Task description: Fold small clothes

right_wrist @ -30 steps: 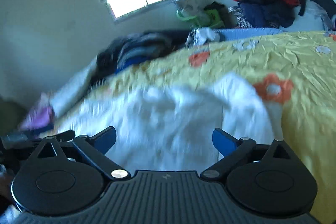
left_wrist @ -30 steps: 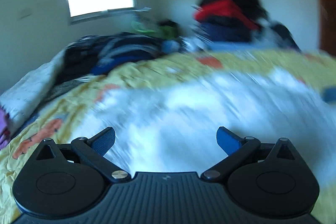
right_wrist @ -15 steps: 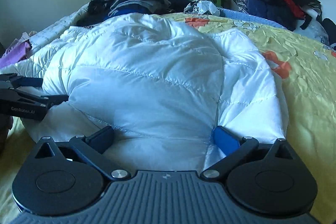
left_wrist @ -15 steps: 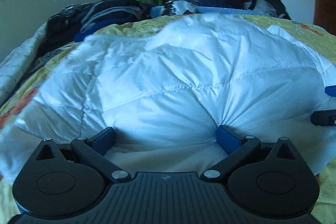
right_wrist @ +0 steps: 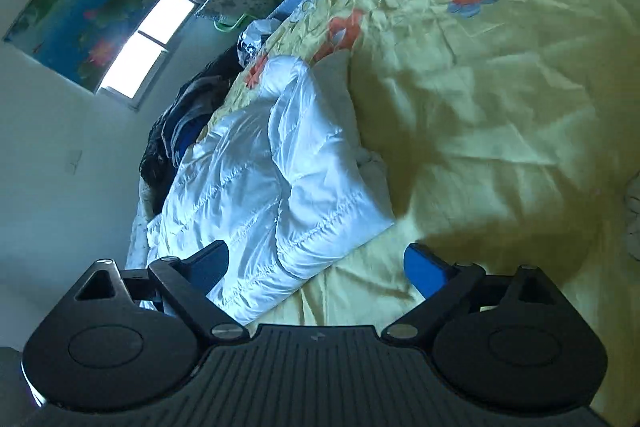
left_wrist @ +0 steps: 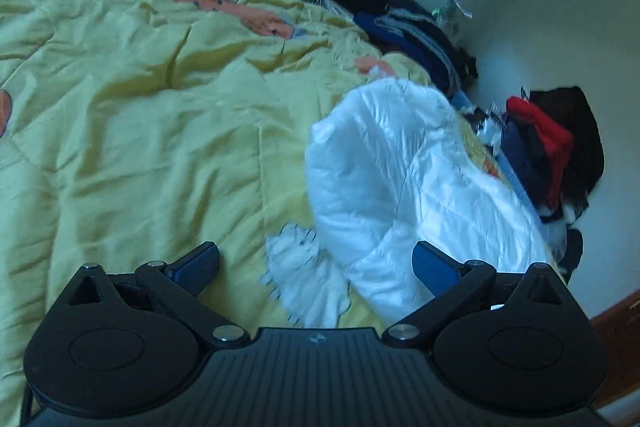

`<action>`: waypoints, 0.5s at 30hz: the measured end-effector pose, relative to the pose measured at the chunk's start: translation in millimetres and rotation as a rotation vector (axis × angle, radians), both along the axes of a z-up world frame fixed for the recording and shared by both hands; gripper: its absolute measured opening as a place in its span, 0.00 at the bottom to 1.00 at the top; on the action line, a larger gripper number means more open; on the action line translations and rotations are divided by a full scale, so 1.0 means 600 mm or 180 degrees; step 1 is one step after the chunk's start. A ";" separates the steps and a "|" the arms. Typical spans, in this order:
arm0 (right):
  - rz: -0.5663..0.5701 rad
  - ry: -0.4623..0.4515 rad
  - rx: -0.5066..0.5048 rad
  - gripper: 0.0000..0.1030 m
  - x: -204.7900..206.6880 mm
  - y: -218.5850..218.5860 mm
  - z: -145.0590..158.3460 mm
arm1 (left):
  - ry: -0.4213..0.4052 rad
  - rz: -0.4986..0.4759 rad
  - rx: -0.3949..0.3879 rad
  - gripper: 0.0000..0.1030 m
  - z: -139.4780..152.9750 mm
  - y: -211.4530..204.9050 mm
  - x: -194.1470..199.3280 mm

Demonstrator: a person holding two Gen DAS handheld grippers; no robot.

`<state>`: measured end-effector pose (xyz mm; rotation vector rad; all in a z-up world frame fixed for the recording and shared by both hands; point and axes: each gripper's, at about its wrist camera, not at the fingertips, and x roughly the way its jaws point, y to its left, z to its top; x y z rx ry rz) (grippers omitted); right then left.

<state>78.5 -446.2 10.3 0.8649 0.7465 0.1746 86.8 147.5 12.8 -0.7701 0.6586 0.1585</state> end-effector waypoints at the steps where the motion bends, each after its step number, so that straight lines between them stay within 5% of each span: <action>1: 0.0013 0.0021 0.0007 0.89 0.007 0.007 -0.004 | 0.0001 -0.0021 -0.0035 1.00 -0.001 -0.002 0.009; 4: -0.0064 -0.0021 0.0084 0.81 0.028 0.017 -0.017 | -0.0052 -0.0018 -0.0070 1.00 -0.007 -0.016 0.039; 6: -0.0191 0.0011 0.0145 0.59 0.050 0.020 -0.021 | -0.0063 0.0035 0.0012 0.99 -0.005 -0.027 0.052; 7: -0.0225 0.0048 0.0190 0.50 0.056 0.020 -0.027 | -0.0044 0.0048 0.0006 0.82 -0.003 -0.029 0.060; 8: -0.0252 0.0113 0.0229 0.24 0.065 0.021 -0.034 | -0.0014 0.0023 -0.0052 0.61 -0.003 -0.031 0.066; 9: -0.0277 0.0167 0.0293 0.19 0.071 0.022 -0.041 | 0.0050 -0.0069 -0.0170 0.27 -0.007 -0.031 0.074; 15: -0.0239 -0.0108 0.0181 0.13 0.037 0.037 -0.013 | -0.0002 -0.0158 0.0074 0.15 0.022 -0.029 0.052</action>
